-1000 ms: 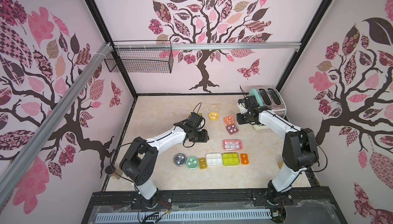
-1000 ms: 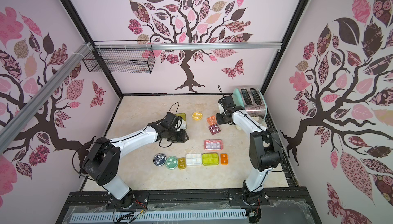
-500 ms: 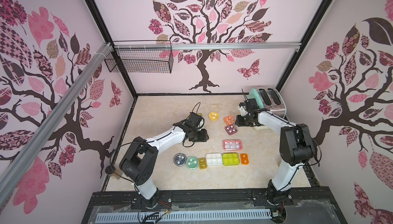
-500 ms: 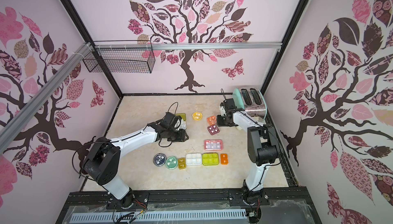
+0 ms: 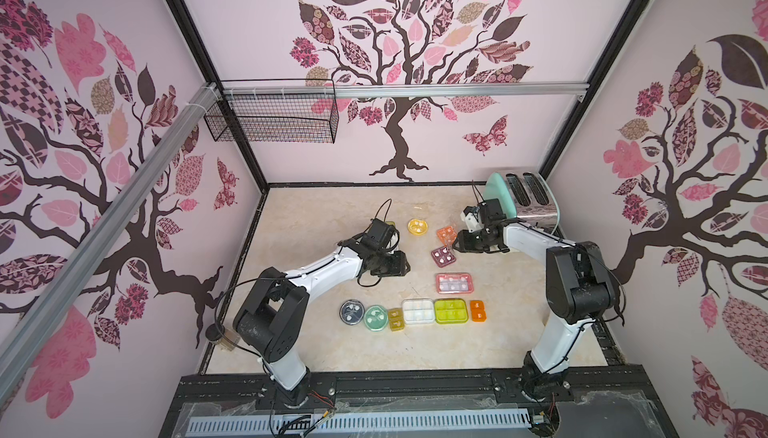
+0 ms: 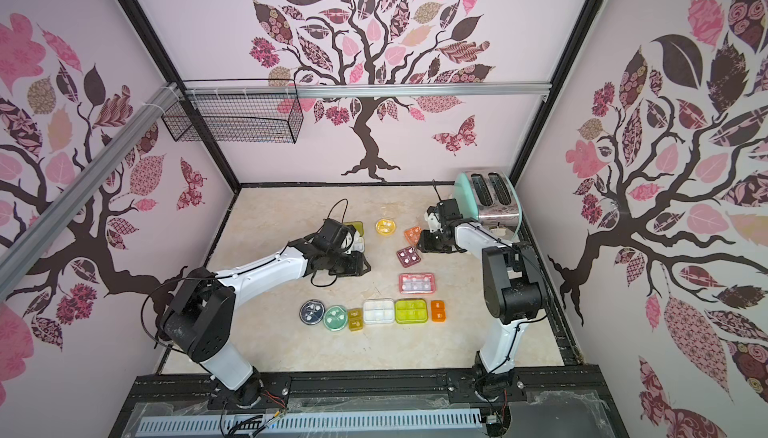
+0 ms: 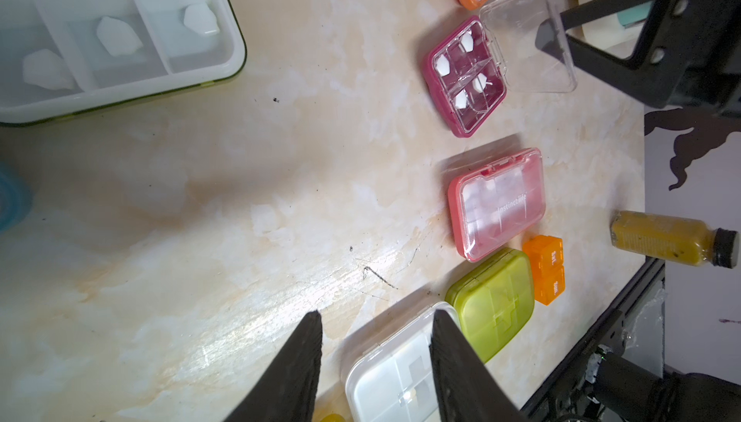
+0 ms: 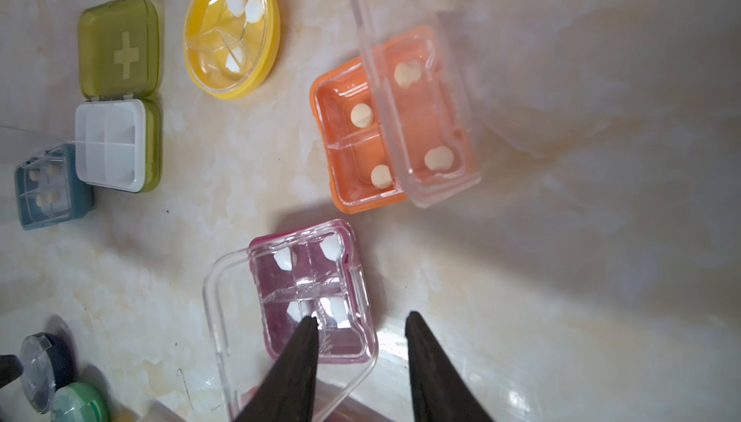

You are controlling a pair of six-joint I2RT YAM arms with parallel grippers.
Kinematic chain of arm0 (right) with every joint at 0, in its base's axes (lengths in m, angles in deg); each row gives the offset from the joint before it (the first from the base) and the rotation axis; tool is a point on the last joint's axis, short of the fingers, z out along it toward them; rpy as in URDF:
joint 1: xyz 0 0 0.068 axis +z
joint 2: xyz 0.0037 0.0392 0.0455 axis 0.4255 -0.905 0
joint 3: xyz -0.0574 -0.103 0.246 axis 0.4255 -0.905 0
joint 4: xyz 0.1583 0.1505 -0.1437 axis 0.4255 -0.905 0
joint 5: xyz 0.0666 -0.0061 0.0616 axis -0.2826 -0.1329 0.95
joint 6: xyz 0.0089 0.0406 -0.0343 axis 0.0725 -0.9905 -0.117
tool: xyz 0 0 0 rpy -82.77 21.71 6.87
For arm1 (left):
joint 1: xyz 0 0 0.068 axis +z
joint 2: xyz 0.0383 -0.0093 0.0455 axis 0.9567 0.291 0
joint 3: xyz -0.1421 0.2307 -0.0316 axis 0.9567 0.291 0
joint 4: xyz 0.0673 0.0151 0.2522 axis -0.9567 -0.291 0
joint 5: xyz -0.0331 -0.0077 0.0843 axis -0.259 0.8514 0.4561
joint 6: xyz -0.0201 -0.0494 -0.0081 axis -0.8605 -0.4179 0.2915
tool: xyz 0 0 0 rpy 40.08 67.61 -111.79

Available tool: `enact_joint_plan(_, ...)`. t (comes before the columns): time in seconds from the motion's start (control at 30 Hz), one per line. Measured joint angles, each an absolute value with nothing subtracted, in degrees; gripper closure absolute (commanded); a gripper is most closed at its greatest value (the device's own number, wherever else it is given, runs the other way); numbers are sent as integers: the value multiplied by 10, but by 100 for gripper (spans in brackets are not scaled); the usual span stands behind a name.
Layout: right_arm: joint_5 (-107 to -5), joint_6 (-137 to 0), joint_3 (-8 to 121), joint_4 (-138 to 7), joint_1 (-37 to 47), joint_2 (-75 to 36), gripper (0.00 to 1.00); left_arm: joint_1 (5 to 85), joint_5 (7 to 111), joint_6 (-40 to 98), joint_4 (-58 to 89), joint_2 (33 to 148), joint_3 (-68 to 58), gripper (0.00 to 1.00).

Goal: Close pillboxes
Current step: Move the pillbox to the center of the board.

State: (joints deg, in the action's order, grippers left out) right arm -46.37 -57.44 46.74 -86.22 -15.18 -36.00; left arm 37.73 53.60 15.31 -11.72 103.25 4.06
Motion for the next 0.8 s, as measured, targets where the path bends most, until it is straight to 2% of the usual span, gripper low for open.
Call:
enact_joint_plan(0.17, -426, -595, 421, -832, -151, -353, 59, 379, 528, 127, -85, 1038, 40, 47)
enact_joint_plan(0.33, -399, -617, 400, -805, -145, -348, 48, 379, 515, 95, -42, 1083, 21, 41)
enact_joint_plan(0.57, -379, -652, 375, -764, -140, -336, 47, 379, 506, 76, -12, 1139, -23, 23)
enact_joint_plan(0.7, -375, -662, 375, -751, -135, -336, 47, 379, 507, 81, -5, 1149, -47, 5)
enact_joint_plan(0.8, -373, -666, 375, -745, -127, -336, 48, 379, 514, 94, -7, 1157, -65, 2)
